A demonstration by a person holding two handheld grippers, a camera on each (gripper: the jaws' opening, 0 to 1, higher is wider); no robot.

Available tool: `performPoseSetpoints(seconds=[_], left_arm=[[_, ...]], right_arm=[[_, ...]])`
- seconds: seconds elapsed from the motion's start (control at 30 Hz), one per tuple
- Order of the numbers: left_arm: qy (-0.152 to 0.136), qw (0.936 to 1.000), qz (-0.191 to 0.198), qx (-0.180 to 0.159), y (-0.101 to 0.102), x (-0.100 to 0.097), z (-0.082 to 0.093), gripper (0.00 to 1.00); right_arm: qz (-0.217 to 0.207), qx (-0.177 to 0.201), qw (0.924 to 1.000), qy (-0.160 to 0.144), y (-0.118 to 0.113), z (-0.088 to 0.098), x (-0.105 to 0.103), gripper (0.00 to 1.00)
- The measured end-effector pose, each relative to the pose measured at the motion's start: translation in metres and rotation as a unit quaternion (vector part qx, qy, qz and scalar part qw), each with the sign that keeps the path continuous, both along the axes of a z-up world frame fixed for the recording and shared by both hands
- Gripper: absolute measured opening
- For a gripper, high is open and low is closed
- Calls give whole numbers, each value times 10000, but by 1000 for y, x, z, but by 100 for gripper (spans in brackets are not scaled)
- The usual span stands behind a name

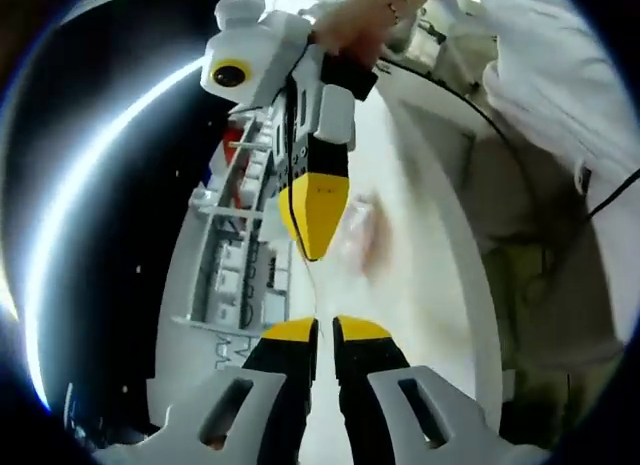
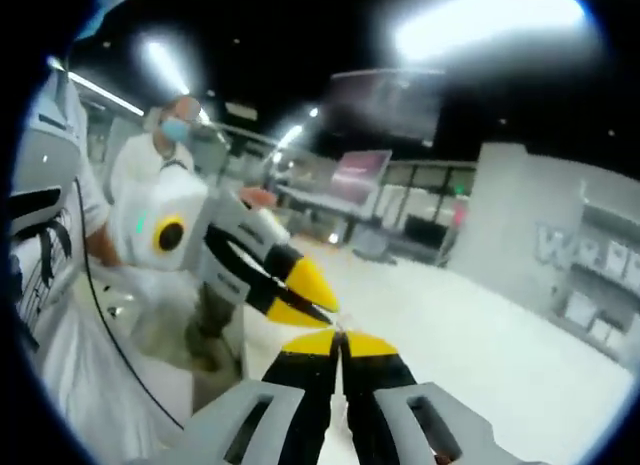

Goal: Open the resealable bag by pulling the two sides of the seal apart until the entire bag opening is separated and visibly accessible.

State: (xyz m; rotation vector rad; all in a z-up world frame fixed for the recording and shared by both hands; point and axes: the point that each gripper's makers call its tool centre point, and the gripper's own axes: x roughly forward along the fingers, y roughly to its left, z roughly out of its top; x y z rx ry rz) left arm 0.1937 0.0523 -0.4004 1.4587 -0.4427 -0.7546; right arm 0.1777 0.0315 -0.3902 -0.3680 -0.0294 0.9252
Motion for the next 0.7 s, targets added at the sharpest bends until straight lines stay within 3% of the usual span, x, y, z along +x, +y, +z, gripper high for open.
performPoseSetpoints(seconds=[0.13,0.7], left_arm=[[-206,9997,54,122,-2,1,1,4],[-371,9992,-25,160,-6,0,4,5]], right_arm=[[7,52,10000,20,0,1,-1,0],[45,105,9999,100,3,0,-4,0]])
